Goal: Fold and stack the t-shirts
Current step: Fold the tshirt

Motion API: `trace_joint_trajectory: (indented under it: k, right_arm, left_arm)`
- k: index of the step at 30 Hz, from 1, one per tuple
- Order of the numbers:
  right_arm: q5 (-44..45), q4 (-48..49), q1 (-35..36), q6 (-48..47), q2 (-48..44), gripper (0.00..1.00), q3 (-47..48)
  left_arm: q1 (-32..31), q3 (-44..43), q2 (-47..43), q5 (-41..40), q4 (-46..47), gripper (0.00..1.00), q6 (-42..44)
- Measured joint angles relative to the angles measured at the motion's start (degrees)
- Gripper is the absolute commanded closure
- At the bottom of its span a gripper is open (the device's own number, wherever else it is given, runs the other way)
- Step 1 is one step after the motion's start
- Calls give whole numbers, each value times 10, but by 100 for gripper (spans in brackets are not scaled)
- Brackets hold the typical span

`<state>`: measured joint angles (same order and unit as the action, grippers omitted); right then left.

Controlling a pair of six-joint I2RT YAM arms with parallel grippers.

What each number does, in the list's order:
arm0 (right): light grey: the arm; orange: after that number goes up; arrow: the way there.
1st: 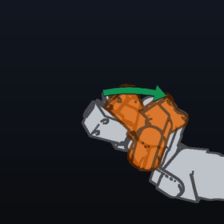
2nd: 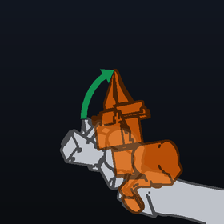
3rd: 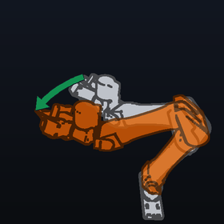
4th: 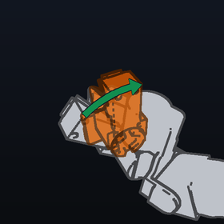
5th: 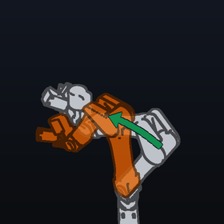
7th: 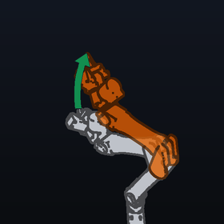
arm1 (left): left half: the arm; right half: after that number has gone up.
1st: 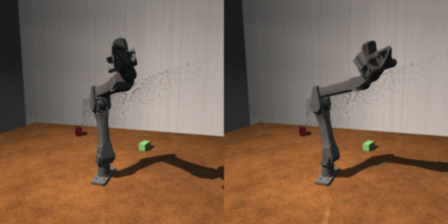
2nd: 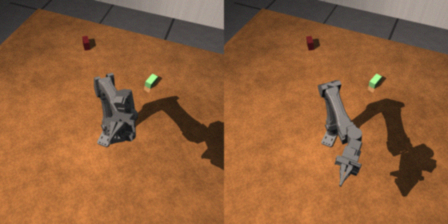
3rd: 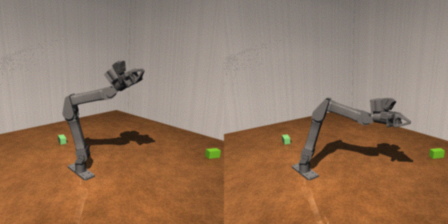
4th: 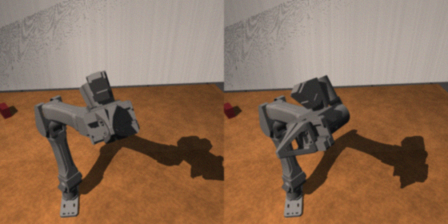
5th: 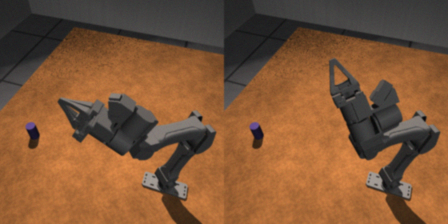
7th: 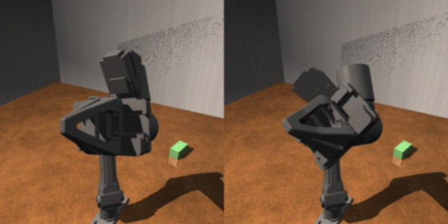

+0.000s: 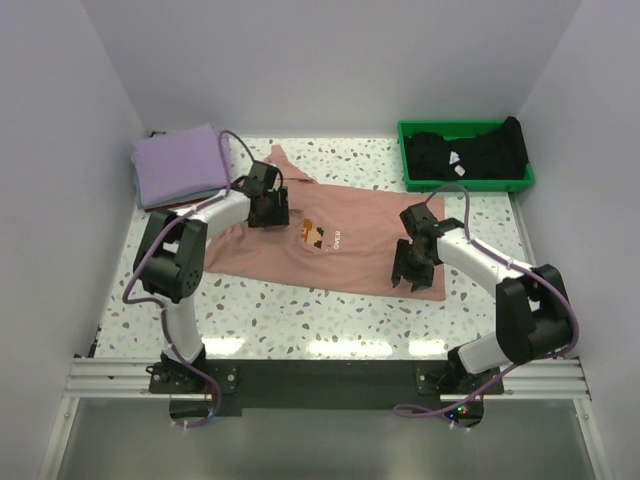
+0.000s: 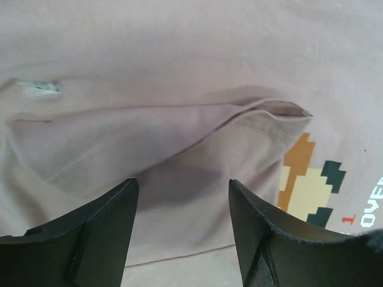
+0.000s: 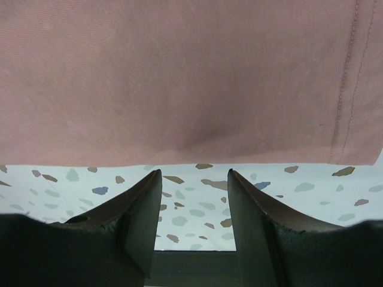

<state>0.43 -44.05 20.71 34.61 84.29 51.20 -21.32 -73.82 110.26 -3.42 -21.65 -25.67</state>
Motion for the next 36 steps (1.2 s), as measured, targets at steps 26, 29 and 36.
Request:
trace_joint_trajectory:
  k: [26, 29, 36]
  right_arm:
    - [0, 4, 0, -9, 52, 49, 6]
    - [0, 4, 0, -10, 57, 49, 10]
    - [0, 5, 0, -13, 70, 49, 14]
  left_arm:
    - [17, -89, 71, -43, 19, 34, 75]
    - [17, -99, 81, -46, 19, 34, 79]
    - [19, -112, 81, -56, 23, 33, 90]
